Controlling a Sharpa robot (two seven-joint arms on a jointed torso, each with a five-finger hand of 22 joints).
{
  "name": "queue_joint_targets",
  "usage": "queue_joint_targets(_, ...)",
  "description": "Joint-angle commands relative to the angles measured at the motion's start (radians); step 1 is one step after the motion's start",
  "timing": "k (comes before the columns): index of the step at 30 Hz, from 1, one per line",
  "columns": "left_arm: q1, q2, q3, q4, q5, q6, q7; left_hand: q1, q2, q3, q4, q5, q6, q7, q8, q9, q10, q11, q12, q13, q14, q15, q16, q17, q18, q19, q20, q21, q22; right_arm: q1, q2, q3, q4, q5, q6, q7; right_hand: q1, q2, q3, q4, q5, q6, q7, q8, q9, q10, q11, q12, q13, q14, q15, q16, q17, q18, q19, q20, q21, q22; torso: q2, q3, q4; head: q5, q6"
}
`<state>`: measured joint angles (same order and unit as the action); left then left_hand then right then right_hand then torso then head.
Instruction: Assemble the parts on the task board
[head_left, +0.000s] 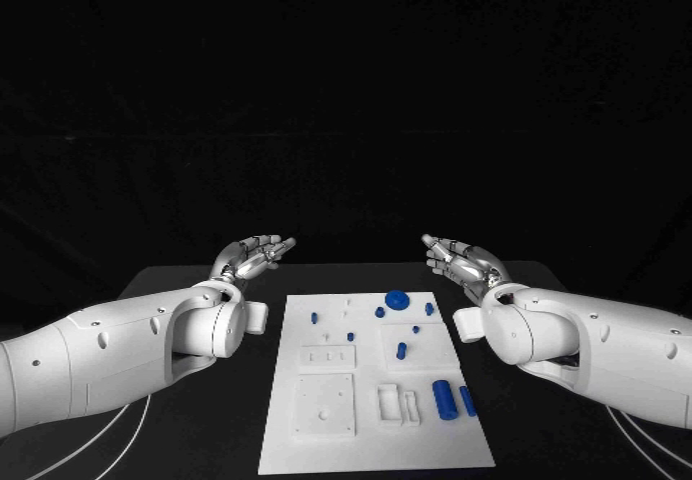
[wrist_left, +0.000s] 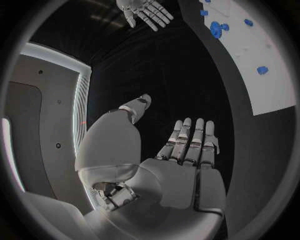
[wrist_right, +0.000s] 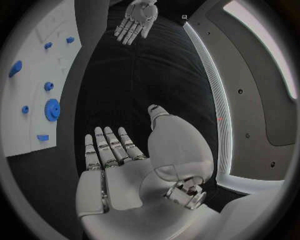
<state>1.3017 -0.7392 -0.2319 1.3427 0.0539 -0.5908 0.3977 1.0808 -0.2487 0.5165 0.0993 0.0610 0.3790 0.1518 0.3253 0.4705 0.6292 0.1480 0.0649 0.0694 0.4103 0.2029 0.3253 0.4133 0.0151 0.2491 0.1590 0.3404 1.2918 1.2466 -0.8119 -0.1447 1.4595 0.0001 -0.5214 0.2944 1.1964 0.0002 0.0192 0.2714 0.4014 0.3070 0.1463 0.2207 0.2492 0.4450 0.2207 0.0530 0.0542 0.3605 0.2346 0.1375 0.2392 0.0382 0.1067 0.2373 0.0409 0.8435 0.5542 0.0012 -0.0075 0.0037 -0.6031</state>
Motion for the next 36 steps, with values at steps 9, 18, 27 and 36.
queue_joint_targets(9, 0.004, 0.000, -0.001, -0.002, 0.034, 0.095, -0.046, 0.043, -0.002, 0.016, 0.004, 0.007, 0.020, 0.029, 0.017, 0.018, 0.029, 0.007, 0.006, 0.003, 0.017, 0.006, 0.014, 0.016, -0.015, 0.010, 0.006, 0.017, 0.042, 0.048, 0.007, -0.031, -0.114, -0.041, 0.219, -0.119, 0.135, -0.013, 0.002, -0.024, 0.014, 0.098, 0.091, 0.080, 0.068, 0.187, 0.023, 0.023, 0.017, 0.120, 0.019, 0.082, 0.078, 0.026, 0.061, 0.005, 0.015, 0.207, 0.001, 0.0011, 0.0020, 0.008, -0.011)
queue_joint_targets(18, 0.004, -0.021, -0.001, 0.006, 0.034, 0.140, -0.035, 0.070, 0.014, 0.007, -0.014, 0.007, 0.036, 0.047, 0.028, 0.025, 0.064, 0.022, 0.021, 0.009, 0.041, 0.015, 0.032, 0.028, -0.015, 0.017, 0.000, 0.036, 0.042, 0.048, 0.046, -0.031, -0.197, -0.217, 0.254, -0.106, 0.256, -0.026, 0.047, -0.105, 0.004, 0.204, 0.114, 0.136, 0.095, 0.316, 0.040, 0.054, 0.027, 0.223, 0.039, 0.147, 0.104, 0.064, 0.191, -0.001, 0.034, 0.462, 0.003, -0.0004, -0.0004, 0.014, -0.010)
queue_joint_targets(27, 0.019, -0.052, 0.004, 0.044, -0.042, 0.223, -0.043, 0.121, 0.121, -0.046, -0.165, 0.095, 0.321, 0.038, 0.136, 0.048, 0.401, 0.003, 0.168, 0.070, 0.404, -0.050, 0.200, 0.079, 0.064, 0.301, -0.076, 0.148, 0.027, 0.071, 0.074, -0.024, -0.274, -0.587, 0.299, -0.096, 0.268, -0.060, 0.230, -0.259, -0.022, 0.454, 0.052, 0.214, 0.116, 0.587, -0.056, 0.128, 0.050, 0.530, -0.083, 0.286, 0.164, 0.193, 0.496, 0.005, 0.079, 0.376, 0.024, 0.0065, 0.0020, 0.010, -0.008)
queue_joint_targets(36, 0.044, -0.073, 0.007, 0.108, -0.080, 0.276, -0.025, 0.055, 0.191, -0.036, -0.367, 0.125, 0.447, 0.003, 0.094, 0.023, 0.528, -0.048, 0.194, 0.091, 0.524, -0.104, 0.248, 0.079, 0.053, 0.423, -0.132, 0.171, 0.000, 0.097, 0.105, -0.005, -0.295, -1.027, 0.286, -0.150, -0.034, -0.068, 0.486, -0.565, -0.064, 0.517, 0.038, 0.176, 0.119, 0.721, -0.109, 0.094, 0.051, 0.888, -0.233, 0.451, 0.330, 0.224, 0.926, -0.103, 0.244, 0.338, 0.062, 0.0113, 0.0161, -0.001, 0.010)
